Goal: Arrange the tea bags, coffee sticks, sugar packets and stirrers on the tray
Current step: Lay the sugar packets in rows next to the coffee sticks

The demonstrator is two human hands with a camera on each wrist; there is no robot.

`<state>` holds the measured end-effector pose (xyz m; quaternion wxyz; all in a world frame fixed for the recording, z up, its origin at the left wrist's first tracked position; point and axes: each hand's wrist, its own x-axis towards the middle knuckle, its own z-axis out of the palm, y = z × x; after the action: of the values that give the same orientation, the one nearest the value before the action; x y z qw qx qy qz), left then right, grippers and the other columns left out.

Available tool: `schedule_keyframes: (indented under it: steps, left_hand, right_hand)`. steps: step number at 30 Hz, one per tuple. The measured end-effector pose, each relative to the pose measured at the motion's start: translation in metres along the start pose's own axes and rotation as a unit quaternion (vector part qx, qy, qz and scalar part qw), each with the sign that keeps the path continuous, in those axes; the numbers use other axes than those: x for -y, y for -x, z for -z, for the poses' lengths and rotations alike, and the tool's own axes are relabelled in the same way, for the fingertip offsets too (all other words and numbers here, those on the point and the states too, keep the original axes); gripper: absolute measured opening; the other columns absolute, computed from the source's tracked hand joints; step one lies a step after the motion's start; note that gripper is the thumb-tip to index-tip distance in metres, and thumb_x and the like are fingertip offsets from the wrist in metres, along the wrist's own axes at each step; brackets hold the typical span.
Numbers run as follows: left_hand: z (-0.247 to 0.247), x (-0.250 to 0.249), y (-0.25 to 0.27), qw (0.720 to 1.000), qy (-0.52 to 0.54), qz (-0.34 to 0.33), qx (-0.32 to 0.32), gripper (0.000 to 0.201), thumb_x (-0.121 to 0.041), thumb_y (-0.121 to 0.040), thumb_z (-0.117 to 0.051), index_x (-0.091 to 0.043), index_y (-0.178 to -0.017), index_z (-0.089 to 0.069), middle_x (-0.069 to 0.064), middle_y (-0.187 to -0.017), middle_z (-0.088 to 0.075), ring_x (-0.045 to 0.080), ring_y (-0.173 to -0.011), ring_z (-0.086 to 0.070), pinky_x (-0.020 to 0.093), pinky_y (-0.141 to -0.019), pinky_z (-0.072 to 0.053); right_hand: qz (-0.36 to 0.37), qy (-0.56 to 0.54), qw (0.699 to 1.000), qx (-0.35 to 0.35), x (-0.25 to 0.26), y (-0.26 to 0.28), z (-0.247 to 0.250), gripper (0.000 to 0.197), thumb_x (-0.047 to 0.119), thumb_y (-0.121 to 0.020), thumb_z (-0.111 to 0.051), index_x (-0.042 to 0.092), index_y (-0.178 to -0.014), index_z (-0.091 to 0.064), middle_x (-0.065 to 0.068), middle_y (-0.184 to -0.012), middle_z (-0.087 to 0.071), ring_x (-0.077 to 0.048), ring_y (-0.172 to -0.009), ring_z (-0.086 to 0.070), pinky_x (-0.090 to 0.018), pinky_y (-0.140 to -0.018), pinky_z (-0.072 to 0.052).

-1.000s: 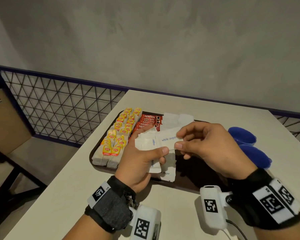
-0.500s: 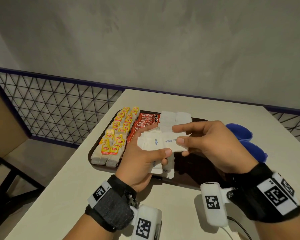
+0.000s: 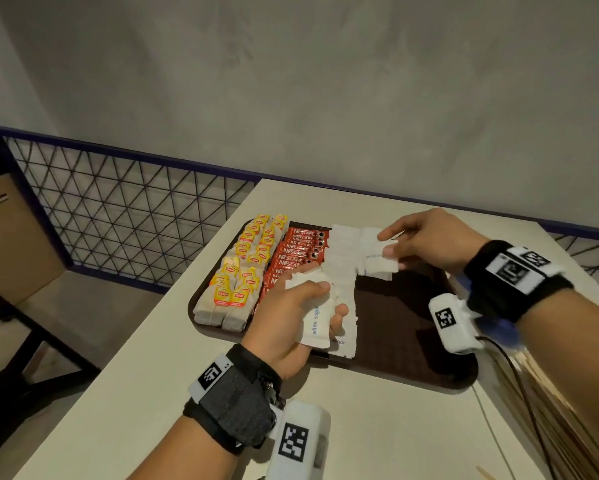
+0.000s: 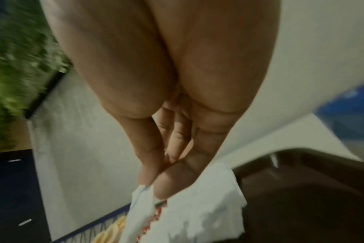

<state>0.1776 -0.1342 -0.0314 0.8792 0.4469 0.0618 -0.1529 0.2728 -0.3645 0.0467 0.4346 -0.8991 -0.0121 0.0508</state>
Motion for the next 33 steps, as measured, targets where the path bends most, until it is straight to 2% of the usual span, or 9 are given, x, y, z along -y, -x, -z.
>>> schedule_keyframes:
  steps: [4, 8, 14, 19, 23, 26, 28, 30, 33]
  left_hand:
    - [-0.002, 0.003, 0.001, 1.0, -0.009, 0.012, -0.006, 0.047, -0.009, -0.097, -0.06, -0.012, -0.143, -0.051, 0.025, -0.1, -0.067, 0.026, -0.058, -0.067, 0.046, -0.079, -0.052]
    - [-0.004, 0.002, 0.002, 0.999, -0.026, 0.018, -0.008, 0.046, -0.011, -0.098, -0.059, -0.009, -0.143, -0.051, 0.024, -0.095, -0.067, 0.026, -0.059, -0.065, 0.039, -0.069, -0.056]
    - [-0.003, 0.001, 0.002, 1.0, -0.019, 0.005, -0.003, 0.046, -0.011, -0.097, -0.061, -0.013, -0.142, -0.051, 0.025, -0.102, -0.065, 0.027, -0.06, -0.066, 0.047, -0.078, -0.052]
    - [-0.006, 0.0, 0.005, 1.0, -0.004, 0.0, 0.006, 0.041, -0.008, -0.097, -0.059, -0.018, -0.137, -0.056, 0.026, -0.101, -0.066, 0.028, -0.061, -0.066, 0.041, -0.071, -0.052]
    - [-0.006, -0.001, 0.004, 1.0, 0.01, -0.006, 0.009, 0.04, -0.007, -0.097, -0.058, -0.018, -0.136, -0.056, 0.026, -0.104, -0.066, 0.027, -0.059, -0.067, 0.043, -0.075, -0.051]
    - [-0.006, 0.0, 0.002, 1.0, 0.028, -0.01, 0.009, 0.04, -0.003, -0.097, -0.056, -0.02, -0.133, -0.059, 0.024, -0.107, -0.07, 0.032, -0.073, -0.07, 0.041, -0.072, -0.055]
    - [-0.005, 0.0, 0.002, 0.999, 0.052, -0.005, 0.012, 0.046, 0.004, -0.094, -0.047, -0.021, -0.128, -0.064, 0.023, -0.109, -0.073, 0.039, -0.084, -0.07, 0.039, -0.068, -0.06]
    - [-0.004, 0.001, 0.001, 0.995, 0.098, 0.004, 0.023, 0.056, 0.011, -0.087, -0.038, -0.016, -0.129, -0.064, 0.024, -0.12, -0.07, 0.046, -0.094, -0.071, 0.044, -0.077, -0.063]
    - [-0.004, 0.002, 0.001, 0.991, 0.125, 0.001, 0.047, 0.07, 0.018, -0.08, -0.028, -0.013, -0.135, -0.06, 0.023, -0.131, -0.066, 0.049, -0.109, -0.069, 0.054, -0.1, -0.053]
  right_hand:
    - [-0.06, -0.035, 0.997, 0.038, -0.018, -0.023, -0.011, 0.025, -0.008, -0.085, -0.077, 0.0, -0.108, -0.074, -0.014, -0.075, -0.074, -0.029, -0.066, -0.069, -0.043, -0.086, -0.063]
    - [-0.072, 0.06, 0.995, 0.035, -0.024, -0.039, -0.017, 0.021, -0.006, -0.082, -0.081, 0.006, -0.098, -0.076, -0.009, -0.068, -0.074, -0.029, -0.067, -0.074, -0.041, -0.081, -0.065]
    - [-0.09, 0.147, 0.985, 0.001, -0.029, -0.05, -0.021, 0.017, 0.001, -0.078, -0.087, 0.007, -0.092, -0.077, -0.003, -0.062, -0.074, -0.027, -0.066, -0.075, -0.038, -0.078, -0.065]
    - [-0.097, 0.179, 0.979, 0.008, -0.033, -0.055, -0.027, 0.026, 0.01, -0.073, -0.092, 0.003, -0.094, -0.078, -0.008, -0.083, -0.079, -0.028, -0.087, -0.078, -0.043, -0.09, -0.062]
    - [-0.111, 0.187, 0.976, 0.001, -0.029, -0.059, -0.026, 0.014, 0.005, -0.076, -0.086, 0.002, -0.082, -0.074, -0.013, -0.074, -0.078, -0.027, -0.072, -0.079, -0.039, -0.073, -0.066]
    - [-0.103, 0.195, 0.975, -0.021, -0.022, -0.056, -0.019, 0.016, 0.011, -0.078, -0.086, 0.005, -0.084, -0.073, -0.013, -0.077, -0.078, -0.024, -0.064, -0.076, -0.033, -0.059, -0.062]
    - [-0.081, 0.178, 0.98, -0.038, -0.015, -0.048, -0.016, 0.02, 0.018, -0.083, -0.084, 0.005, -0.089, -0.071, -0.015, -0.087, -0.078, -0.026, -0.069, -0.077, -0.037, -0.066, -0.065]
    - [-0.049, 0.112, 0.991, -0.048, -0.005, -0.032, -0.016, 0.022, 0.023, -0.087, -0.082, 0.005, -0.095, -0.071, -0.013, -0.091, -0.075, -0.03, -0.075, -0.078, -0.044, -0.074, -0.066]
    - [0.012, 0.003, 1.0, -0.012, 0.019, 0.014, -0.025, 0.011, 0.021, -0.092, -0.077, 0.012, -0.096, -0.074, -0.01, -0.094, -0.075, -0.025, -0.074, -0.077, -0.037, -0.07, -0.065]
